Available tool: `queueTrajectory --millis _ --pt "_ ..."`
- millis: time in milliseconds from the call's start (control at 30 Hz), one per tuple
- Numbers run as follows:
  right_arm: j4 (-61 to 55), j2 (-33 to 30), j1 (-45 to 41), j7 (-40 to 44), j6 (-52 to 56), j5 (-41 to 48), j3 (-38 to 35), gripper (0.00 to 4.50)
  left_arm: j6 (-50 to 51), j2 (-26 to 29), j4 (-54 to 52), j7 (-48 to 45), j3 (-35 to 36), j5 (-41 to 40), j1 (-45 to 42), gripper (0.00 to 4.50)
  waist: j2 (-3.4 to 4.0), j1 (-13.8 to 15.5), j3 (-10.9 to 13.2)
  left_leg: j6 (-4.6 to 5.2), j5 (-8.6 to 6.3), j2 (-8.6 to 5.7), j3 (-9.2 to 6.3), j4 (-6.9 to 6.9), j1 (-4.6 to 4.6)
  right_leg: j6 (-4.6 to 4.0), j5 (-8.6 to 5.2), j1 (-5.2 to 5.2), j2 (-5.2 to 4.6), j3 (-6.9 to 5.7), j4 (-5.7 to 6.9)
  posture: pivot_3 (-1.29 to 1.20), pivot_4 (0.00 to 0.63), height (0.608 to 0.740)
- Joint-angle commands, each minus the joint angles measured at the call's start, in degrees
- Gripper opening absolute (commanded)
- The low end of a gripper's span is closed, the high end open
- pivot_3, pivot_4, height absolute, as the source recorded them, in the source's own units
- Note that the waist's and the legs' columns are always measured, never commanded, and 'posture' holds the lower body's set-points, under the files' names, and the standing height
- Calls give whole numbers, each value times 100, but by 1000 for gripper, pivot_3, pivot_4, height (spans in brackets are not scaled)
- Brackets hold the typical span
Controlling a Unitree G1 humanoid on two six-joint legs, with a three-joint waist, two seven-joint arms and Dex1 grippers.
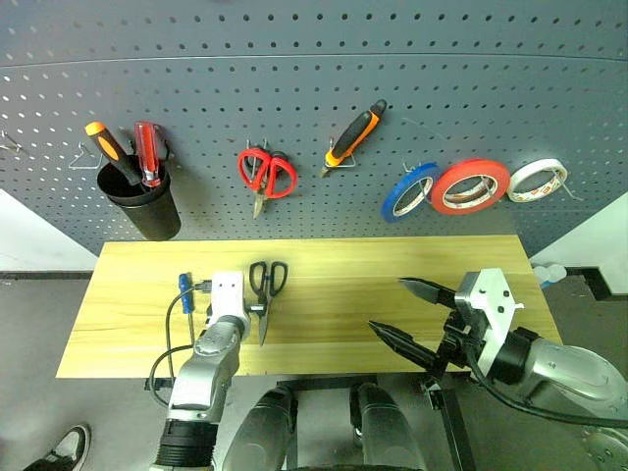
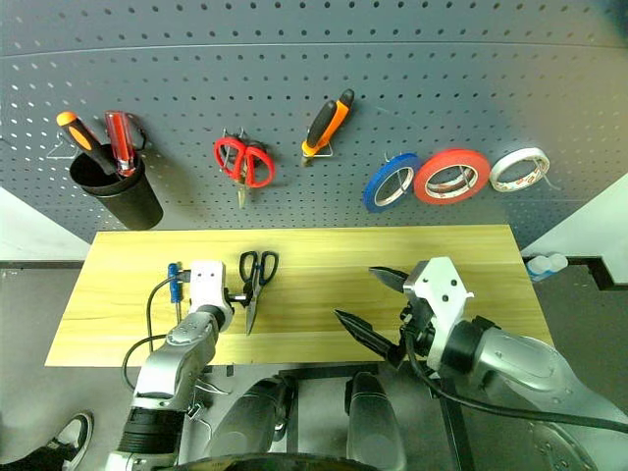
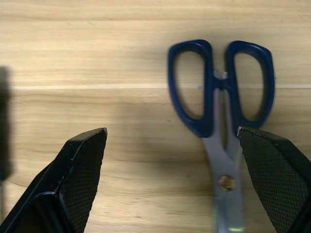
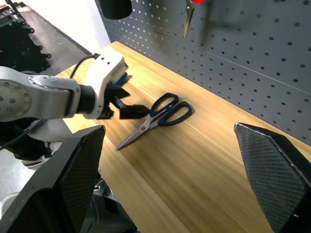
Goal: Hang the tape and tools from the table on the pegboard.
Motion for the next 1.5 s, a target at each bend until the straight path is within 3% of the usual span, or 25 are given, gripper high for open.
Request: queueTrajectory --millis 33,767,1500 --pt "-116 38 0 -45 -139 -57 9 4455 97 -145 -25 43 -138 120 14 4500 5 -7 -5 0 0 -1 1 0 0 0 0 0 0 0 0 -21 181 720" --pt "-184 114 -13 -262 -168 -173 94 4455 57 -644 1386 344 -51 489 -738 4500 13 -13 -127 -1 1 -6 4 17 1 11 9 6 -1 1 4 -51 168 720" --pt "-215 63 19 -365 -174 -189 11 4455 443 -743 1773 462 -15 459 -865 4500 18 -16 -172 2 -1 -6 9 16 57 12 8 61 0 5 8 -61 171 720"
